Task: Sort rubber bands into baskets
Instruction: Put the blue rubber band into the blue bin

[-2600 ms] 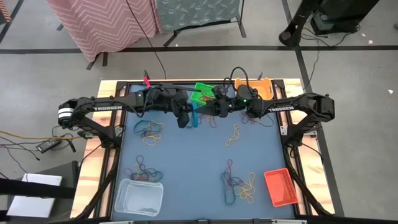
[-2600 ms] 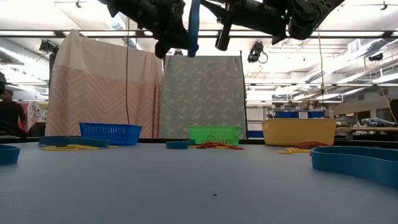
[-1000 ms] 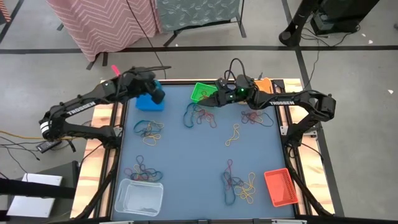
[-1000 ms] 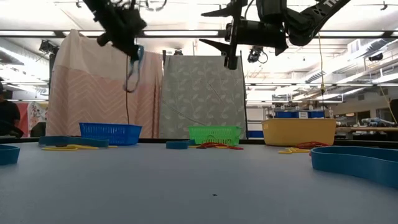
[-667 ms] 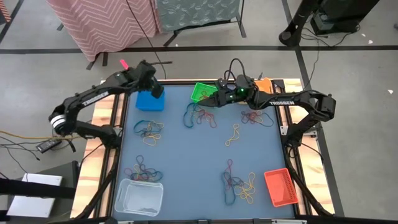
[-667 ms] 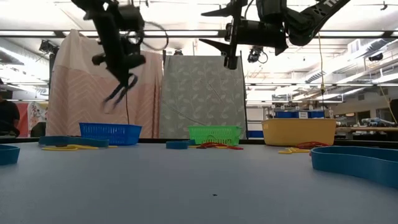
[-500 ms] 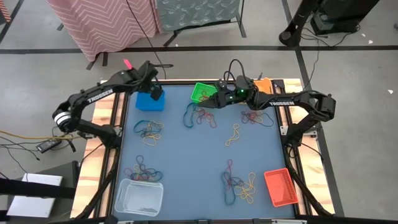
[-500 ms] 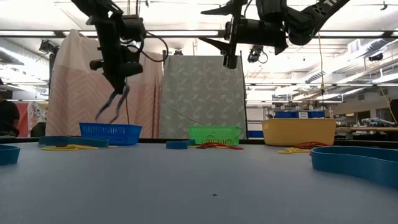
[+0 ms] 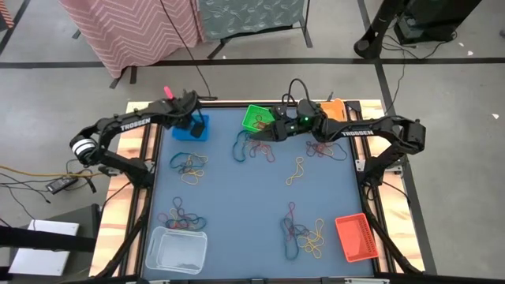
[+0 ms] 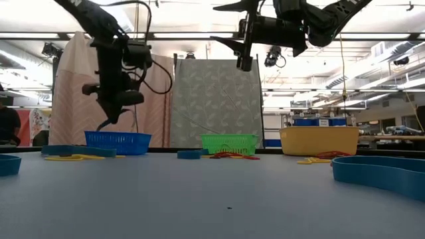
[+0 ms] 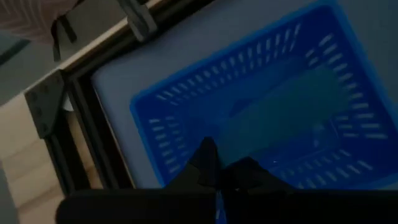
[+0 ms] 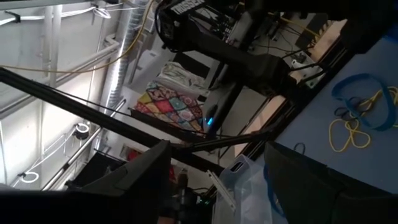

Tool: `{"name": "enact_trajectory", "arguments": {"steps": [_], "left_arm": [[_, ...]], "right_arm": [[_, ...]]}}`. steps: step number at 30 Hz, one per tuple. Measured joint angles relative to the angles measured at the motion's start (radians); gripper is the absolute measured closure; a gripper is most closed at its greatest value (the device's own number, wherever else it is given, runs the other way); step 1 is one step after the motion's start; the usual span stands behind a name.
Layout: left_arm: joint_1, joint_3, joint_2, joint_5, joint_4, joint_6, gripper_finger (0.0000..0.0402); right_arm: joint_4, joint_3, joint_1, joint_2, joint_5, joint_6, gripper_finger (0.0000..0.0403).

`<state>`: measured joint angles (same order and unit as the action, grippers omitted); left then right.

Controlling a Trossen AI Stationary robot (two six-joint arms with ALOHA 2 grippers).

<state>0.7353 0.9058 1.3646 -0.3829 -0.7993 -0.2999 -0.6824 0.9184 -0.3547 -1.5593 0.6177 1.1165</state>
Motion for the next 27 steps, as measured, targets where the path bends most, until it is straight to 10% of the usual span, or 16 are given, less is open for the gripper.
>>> {"name": "enact_trajectory", "arguments": {"steps": [27], "left_arm": [[0.032,0.126,-0.001,0.118,-0.046,0.04,0.0162]], "right_arm": [[0.0,0.0,0.013,0.0,-0.022,0.007,0.0133]]}}
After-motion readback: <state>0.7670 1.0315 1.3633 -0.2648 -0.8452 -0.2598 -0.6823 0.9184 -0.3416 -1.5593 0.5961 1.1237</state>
